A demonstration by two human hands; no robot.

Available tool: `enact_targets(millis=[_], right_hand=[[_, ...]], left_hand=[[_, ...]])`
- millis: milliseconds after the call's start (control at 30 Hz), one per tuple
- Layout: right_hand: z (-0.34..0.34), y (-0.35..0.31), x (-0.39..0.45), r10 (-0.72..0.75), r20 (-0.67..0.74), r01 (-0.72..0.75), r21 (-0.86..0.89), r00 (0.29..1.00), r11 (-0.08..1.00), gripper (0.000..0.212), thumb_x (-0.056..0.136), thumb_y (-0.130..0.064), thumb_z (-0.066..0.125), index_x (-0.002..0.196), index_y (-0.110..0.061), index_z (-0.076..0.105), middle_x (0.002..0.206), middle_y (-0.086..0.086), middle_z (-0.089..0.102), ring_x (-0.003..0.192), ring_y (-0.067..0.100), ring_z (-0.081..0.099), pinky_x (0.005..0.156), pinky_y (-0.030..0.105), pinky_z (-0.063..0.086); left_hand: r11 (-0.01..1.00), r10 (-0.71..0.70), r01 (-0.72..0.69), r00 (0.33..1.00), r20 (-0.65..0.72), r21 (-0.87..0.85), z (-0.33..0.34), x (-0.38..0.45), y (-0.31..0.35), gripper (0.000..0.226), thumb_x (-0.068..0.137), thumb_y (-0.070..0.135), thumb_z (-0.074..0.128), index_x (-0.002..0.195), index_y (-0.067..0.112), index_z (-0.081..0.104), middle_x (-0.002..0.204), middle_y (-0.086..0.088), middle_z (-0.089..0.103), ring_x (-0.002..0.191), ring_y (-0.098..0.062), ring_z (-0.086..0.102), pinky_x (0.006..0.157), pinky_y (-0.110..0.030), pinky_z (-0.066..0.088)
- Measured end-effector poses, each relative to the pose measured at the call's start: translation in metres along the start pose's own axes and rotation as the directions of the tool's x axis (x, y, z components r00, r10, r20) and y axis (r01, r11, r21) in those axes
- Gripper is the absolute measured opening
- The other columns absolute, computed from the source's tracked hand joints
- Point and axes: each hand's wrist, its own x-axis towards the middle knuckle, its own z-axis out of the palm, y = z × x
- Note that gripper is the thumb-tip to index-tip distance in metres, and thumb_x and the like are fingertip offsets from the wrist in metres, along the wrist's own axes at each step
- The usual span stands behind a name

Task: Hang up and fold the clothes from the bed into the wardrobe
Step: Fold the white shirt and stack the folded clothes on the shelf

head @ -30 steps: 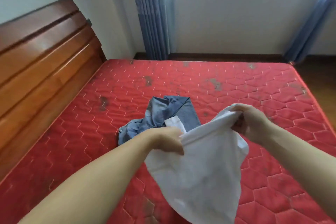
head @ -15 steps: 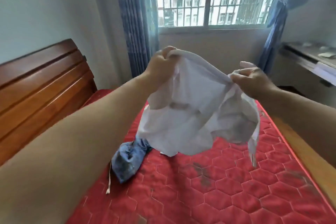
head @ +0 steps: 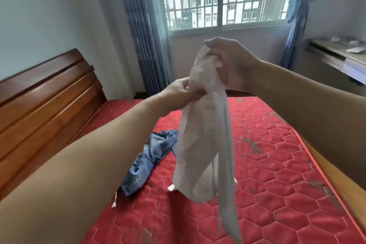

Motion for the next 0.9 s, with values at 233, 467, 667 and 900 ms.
enact_targets(millis=[233,467,667,900], right_hand=[[-0.051,0.028,-0.016,-0.139,-0.016,0.101,-0.606,0.990,0.789,0.061,0.079,-0.010,0.078,0.130,-0.030,0.052,0.090,0.005,0.057,0.068,0.016,0.053,0.056,0.029,0.049],[-0.093,-0.003,-0.014,-0.474,-0.122,0.189,-0.809,0.872,0.556,0.008,0.082,-0.016,0.070,0.084,-0.023,0.073,0.077,-0.001,0.067,0.064,0.014,0.057,0.062,0.024,0.046],[-0.076,0.024,-0.026,-0.796,0.078,0.389,-0.898,0.600,0.204,0.039,0.076,-0.003,0.051,0.112,-0.010,0.064,0.110,0.006,0.051,0.100,0.023,0.055,0.089,0.039,0.050],[-0.047,0.066,-0.046,-0.256,0.763,0.491,-0.596,0.594,-0.636,0.050,0.072,-0.042,0.069,0.120,-0.030,0.065,0.144,0.009,0.047,0.130,0.033,0.040,0.104,0.048,0.030]], left_hand=[[0.901,-0.065,0.020,0.994,-0.088,-0.434,0.018,0.008,0.017,0.006,0.088,0.012,0.066,0.088,0.017,0.066,0.068,0.002,0.069,0.064,-0.012,0.063,0.065,-0.024,0.051],[0.948,-0.163,0.120,0.979,-0.126,-0.295,0.031,0.014,0.036,0.037,0.095,0.047,0.055,0.083,0.015,0.069,0.066,0.003,0.068,0.058,-0.011,0.063,0.063,-0.025,0.053],[0.844,-0.291,0.159,0.938,-0.188,-0.513,0.030,0.029,0.040,0.034,0.101,0.023,0.043,0.075,0.013,0.063,0.066,-0.003,0.059,0.059,-0.014,0.057,0.057,-0.024,0.046],[0.835,-0.304,0.176,0.938,-0.170,-0.521,0.028,0.024,0.027,0.038,0.094,0.003,0.035,0.063,0.008,0.056,0.064,-0.006,0.049,0.053,-0.014,0.049,0.053,-0.022,0.042]])
